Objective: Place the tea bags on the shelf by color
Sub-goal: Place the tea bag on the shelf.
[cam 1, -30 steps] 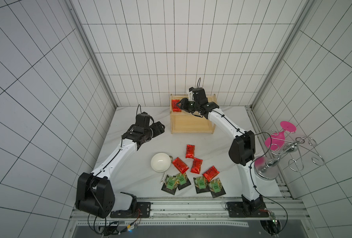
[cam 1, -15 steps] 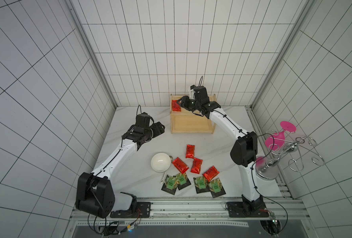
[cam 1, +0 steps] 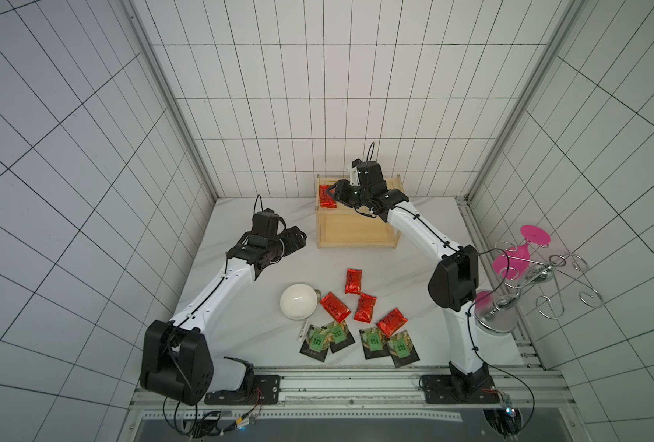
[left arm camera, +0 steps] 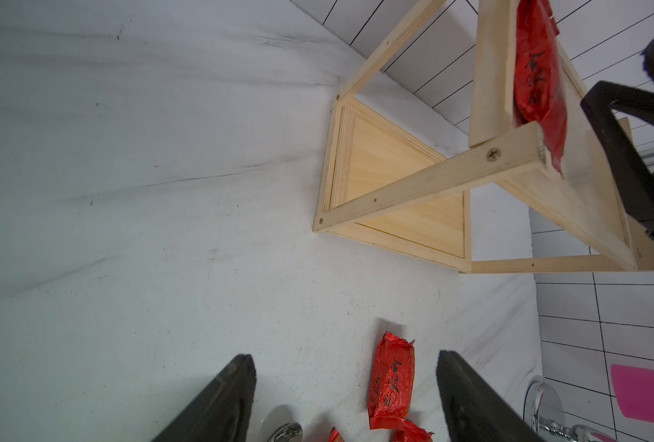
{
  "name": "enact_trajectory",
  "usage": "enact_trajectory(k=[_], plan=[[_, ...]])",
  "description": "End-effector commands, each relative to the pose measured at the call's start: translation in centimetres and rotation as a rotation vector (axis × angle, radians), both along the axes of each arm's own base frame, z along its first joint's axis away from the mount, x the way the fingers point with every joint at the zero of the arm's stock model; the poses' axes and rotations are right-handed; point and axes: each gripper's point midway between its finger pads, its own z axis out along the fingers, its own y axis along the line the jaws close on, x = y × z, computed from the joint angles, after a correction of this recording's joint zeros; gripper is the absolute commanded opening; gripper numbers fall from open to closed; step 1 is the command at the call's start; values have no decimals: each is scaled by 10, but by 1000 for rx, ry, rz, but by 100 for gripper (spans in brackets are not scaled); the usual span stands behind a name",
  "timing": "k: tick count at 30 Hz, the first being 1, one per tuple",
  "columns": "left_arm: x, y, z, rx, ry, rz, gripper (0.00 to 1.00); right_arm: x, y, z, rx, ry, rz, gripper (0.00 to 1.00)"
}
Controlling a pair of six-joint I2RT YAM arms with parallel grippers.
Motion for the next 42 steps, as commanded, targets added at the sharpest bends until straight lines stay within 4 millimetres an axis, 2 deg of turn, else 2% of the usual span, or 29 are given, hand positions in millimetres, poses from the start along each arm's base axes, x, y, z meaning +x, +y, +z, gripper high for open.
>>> enact_trajectory(k=[1, 4, 9, 15, 22, 26, 32, 42], plan=[[0, 1, 7, -12, -32, -1, 78, -5, -15, 9, -48, -32, -36, 46], [0, 1, 7, -18, -31, -2, 78, -6, -13, 1, -53, -8, -29, 50], [0, 1, 8, -20, -33, 0, 78, -9, -7, -11, -49, 31, -12, 50], [0, 2, 8, -20, -32, 1, 78, -9, -1, -12, -29, 45, -1, 50], [-1, 3, 10, -15, -36, 7, 79, -7, -2, -20, -50, 64, -23, 50], [0, 4, 10, -14, -37, 8, 79, -8, 5, -26, -38, 84, -8, 50], [0, 4, 10, -15, -37, 8, 79, -10, 13, -26, -28, 87, 8, 49], [0, 4, 10, -17, -36, 10, 79, -11, 15, -17, -13, 73, 8, 46]])
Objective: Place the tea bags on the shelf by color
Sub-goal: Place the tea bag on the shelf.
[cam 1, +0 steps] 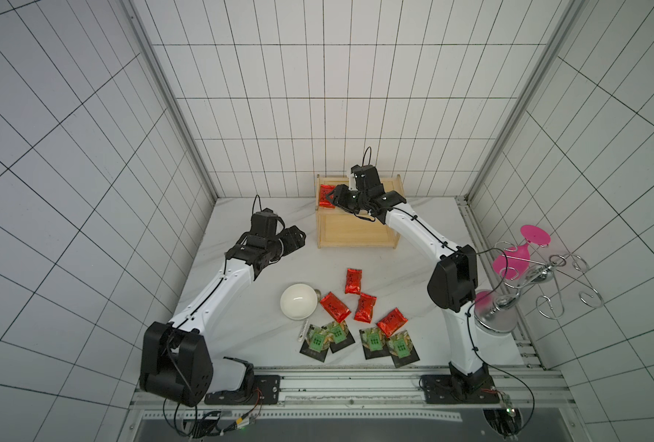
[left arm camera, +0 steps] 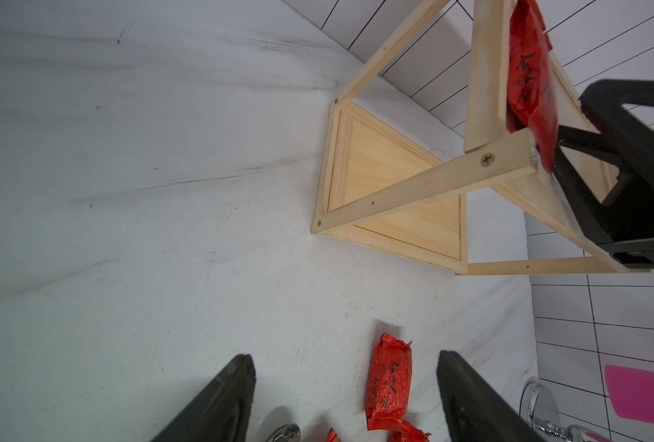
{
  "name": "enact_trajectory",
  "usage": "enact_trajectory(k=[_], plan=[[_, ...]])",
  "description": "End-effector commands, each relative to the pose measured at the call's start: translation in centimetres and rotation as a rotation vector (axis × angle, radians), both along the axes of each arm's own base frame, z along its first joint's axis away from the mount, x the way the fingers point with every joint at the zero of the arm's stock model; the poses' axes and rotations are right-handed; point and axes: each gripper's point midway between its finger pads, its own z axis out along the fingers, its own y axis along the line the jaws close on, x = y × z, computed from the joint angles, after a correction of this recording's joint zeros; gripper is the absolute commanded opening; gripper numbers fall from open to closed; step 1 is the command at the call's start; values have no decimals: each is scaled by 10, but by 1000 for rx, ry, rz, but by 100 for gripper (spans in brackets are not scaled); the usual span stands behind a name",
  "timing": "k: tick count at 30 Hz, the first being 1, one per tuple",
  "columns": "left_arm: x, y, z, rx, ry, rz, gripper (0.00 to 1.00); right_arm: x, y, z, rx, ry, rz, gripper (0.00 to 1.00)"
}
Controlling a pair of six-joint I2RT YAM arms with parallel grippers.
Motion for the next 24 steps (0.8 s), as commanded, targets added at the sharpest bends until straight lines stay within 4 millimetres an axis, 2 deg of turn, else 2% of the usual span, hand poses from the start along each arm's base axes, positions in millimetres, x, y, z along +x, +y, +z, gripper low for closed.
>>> enact_trajectory(k=[1, 5, 7, 8, 11, 13, 15, 20, 22, 24], plan=[[0, 3, 7, -8, -28, 6, 79, 0, 8, 5, 11, -6, 8, 46], [-1, 3, 9, -9, -31, 5, 79, 2, 2, 9, -11, -25, 3, 46], [-3, 2, 9, -11, -29, -1, 79, 0, -7, 26, -24, -64, 0, 47], [-4, -1, 10, -20, -28, -15, 79, -3, -13, 42, -38, -100, 0, 47], [-14, -12, 15, -29, -29, -68, 78, -24, -31, 79, -68, -190, 26, 48], [-22, -23, 16, -18, -33, -114, 78, -48, -45, 84, -96, -232, 48, 48], [-32, -37, 12, -11, -20, -166, 78, -76, -68, 75, -144, -271, 45, 48], [-50, -66, -7, 17, 17, -239, 77, -147, -128, 1, -309, -281, 4, 47], [-49, -73, -17, 16, 35, -237, 77, -173, -138, -32, -402, -318, 16, 47], [-48, -81, -28, 16, 68, -241, 77, -188, -144, -68, -460, -309, 28, 47]])
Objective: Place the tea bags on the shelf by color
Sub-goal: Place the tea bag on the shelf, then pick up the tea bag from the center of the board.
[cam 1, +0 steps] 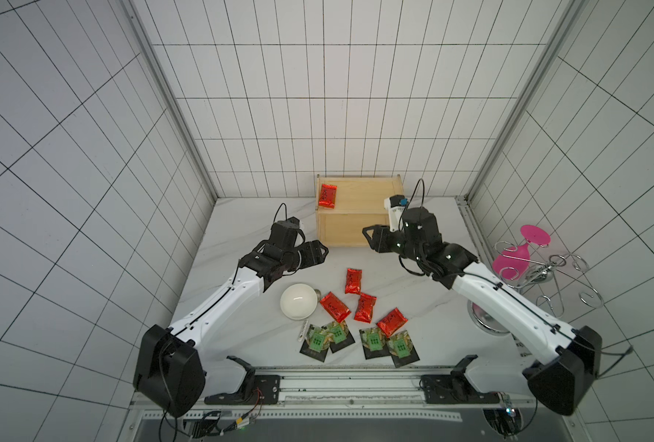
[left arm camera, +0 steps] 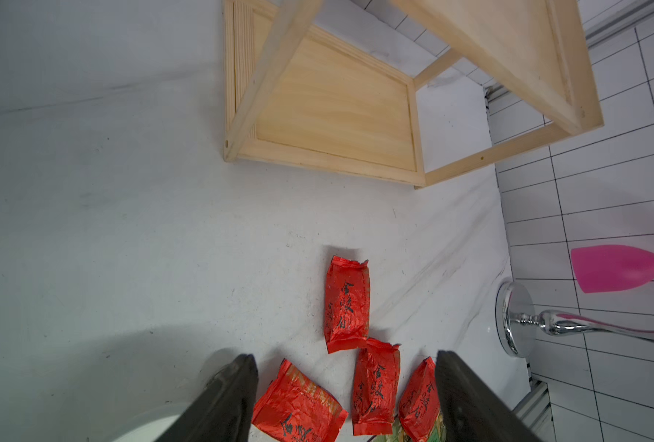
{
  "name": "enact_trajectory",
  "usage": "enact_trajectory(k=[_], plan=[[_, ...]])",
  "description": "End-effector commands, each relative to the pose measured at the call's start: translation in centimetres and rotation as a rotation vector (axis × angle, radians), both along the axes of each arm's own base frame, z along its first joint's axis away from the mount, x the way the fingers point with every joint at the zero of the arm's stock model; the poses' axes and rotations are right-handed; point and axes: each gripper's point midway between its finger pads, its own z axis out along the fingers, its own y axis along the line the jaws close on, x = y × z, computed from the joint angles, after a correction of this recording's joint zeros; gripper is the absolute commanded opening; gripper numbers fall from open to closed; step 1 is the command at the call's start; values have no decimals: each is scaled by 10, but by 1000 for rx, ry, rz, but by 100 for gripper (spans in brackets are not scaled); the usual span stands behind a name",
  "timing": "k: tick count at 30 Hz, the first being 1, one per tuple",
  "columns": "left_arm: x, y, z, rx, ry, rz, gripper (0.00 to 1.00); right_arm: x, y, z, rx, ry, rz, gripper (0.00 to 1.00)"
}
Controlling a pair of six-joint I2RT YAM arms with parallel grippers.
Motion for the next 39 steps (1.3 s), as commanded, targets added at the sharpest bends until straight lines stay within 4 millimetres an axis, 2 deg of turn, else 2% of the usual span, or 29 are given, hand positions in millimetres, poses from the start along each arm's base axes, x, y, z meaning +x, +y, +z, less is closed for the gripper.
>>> enact_trajectory(k=[1, 3, 6, 12, 16, 19, 23, 25, 34, 39], plan=[[3, -9, -21, 26, 42, 2, 76, -11, -14, -87, -206, 5, -27, 47], [0, -22, -31, 43, 63, -26, 76, -19, -13, -116, -225, 30, -2, 47], [0, -35, -42, 43, 86, -45, 76, -25, -9, -147, -254, 69, 36, 48], [3, -51, -69, 14, 159, -69, 75, -29, 3, -182, -286, 128, 98, 50], [5, -53, -86, 25, 196, -72, 75, -29, 10, -191, -286, 146, 124, 53], [8, -52, -87, 25, 197, -68, 75, -31, 15, -201, -302, 169, 147, 57], [13, -49, -87, 12, 203, -57, 75, -32, 16, -217, -346, 206, 159, 69], [17, -45, -89, 6, 209, -47, 75, -30, 15, -222, -366, 208, 149, 71], [22, -48, -93, -28, 232, -63, 75, -9, -5, -215, -341, 223, 64, 67], [23, -53, -97, -43, 253, -69, 75, 3, -27, -220, -350, 257, 4, 66]])
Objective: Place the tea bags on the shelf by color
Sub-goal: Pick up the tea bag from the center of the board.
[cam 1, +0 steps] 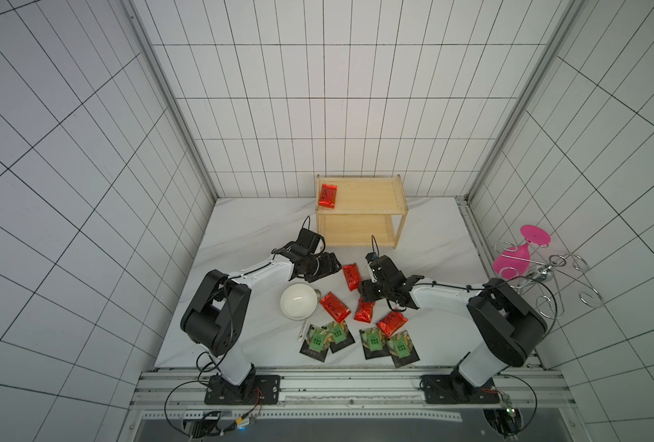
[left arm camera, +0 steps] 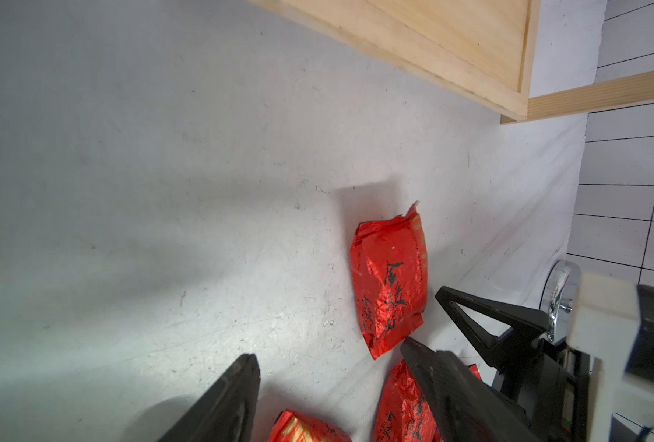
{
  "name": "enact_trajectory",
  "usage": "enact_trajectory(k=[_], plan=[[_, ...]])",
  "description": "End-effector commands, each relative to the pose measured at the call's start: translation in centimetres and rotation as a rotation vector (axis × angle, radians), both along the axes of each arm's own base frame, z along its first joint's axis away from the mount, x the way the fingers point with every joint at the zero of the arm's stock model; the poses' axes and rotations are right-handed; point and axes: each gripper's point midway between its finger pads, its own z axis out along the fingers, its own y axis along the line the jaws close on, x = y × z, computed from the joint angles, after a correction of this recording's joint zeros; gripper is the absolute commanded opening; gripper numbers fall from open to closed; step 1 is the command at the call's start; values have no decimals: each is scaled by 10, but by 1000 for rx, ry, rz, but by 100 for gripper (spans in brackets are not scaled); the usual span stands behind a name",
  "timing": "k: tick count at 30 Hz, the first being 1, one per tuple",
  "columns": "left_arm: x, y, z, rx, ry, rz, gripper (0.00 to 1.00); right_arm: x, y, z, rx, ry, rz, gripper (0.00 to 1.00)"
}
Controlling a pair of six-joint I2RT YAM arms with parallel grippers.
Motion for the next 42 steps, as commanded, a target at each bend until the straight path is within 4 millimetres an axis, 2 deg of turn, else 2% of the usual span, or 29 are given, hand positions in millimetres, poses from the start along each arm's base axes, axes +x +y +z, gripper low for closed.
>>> enact_trajectory(k=[1, 6, 12, 16, 20, 23, 30, 33, 42], plan=[[9, -11, 9, -40, -18, -12, 75, 12, -10, 10, 11, -2, -49, 66], [13, -13, 4, -36, -8, -12, 75, 24, -19, 20, 61, 10, -90, 65], [9, -16, -8, -26, 8, -40, 71, 23, -4, 58, 280, -14, -75, 60], [9, -13, -15, -9, 7, -46, 68, 22, 5, 69, 447, 48, -88, 57], [5, -18, -22, -22, 16, -64, 61, 22, 11, 66, 531, 122, -93, 55], [0, -23, -29, -21, 27, -84, 55, 24, 8, 59, 557, 155, -113, 53], [-7, -25, -45, -8, 60, -102, 52, 27, 7, 37, 607, 253, -145, 47], [-9, -23, -52, 5, 74, -103, 43, 28, 6, 32, 611, 270, -153, 46], [-10, -25, -59, 1, 77, -113, 30, 31, 11, 18, 639, 323, -163, 41]])
